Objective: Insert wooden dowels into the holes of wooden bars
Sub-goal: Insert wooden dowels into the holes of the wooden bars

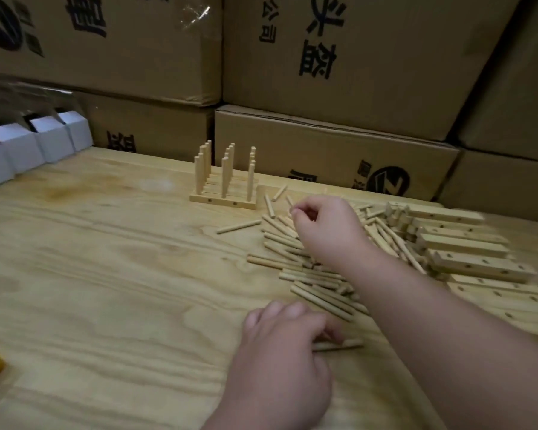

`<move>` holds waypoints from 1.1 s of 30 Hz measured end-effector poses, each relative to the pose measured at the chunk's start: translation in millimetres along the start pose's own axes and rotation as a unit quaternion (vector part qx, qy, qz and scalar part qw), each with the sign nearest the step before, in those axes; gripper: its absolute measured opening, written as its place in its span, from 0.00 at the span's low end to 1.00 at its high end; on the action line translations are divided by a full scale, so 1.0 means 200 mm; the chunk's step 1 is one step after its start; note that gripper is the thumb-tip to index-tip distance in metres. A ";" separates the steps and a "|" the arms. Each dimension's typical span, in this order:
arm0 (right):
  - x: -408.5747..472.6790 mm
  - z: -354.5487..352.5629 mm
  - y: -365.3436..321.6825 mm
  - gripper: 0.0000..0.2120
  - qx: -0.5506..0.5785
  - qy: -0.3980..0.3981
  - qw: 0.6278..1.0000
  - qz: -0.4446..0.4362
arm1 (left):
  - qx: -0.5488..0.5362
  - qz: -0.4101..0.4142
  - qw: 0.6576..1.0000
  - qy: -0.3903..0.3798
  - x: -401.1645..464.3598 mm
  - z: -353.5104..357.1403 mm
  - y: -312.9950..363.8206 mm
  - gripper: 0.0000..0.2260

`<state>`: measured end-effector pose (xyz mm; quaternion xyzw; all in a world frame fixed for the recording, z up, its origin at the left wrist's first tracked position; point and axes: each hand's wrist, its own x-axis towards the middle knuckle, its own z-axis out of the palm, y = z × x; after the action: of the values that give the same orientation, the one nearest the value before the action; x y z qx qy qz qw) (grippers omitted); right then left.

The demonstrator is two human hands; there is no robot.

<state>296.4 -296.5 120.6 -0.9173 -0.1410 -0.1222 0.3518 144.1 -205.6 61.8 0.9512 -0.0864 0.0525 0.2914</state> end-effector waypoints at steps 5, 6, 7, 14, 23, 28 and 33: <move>-0.58 -0.22 0.07 0.05 0.057 0.071 0.996 0.017 | 0.028 -0.001 1.000 -0.012 -0.02 0.00 0.02 0.22; -0.67 -0.26 0.10 0.06 0.055 0.077 0.995 0.026 | 0.028 0.000 1.000 -0.013 -0.02 0.00 0.03 0.20; -0.75 -0.30 0.13 0.08 0.048 0.083 0.995 0.036 | 0.027 0.000 1.000 -0.012 -0.02 -0.01 0.04 0.17; -1.05 -0.55 0.38 0.06 -0.022 0.195 0.972 0.132 | -0.036 0.018 0.999 0.037 -0.05 -0.02 0.07 0.17; -1.11 -0.91 0.68 0.12 -0.158 0.327 0.871 0.331 | -0.114 0.079 0.990 0.028 -0.07 0.03 0.07 0.15; -1.13 -0.96 0.76 0.16 -0.185 0.259 0.831 0.456 | -0.097 0.082 0.992 0.005 -0.08 0.03 0.07 0.16; -1.14 -0.96 0.81 0.23 -0.141 0.226 0.828 0.494 | -0.105 0.086 0.991 0.013 -0.09 0.03 0.07 0.16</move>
<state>115.6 -582.3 86.5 -0.8511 0.4330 -0.1543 0.2537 124.5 -217.8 61.0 0.9036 -0.1692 0.0802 0.3854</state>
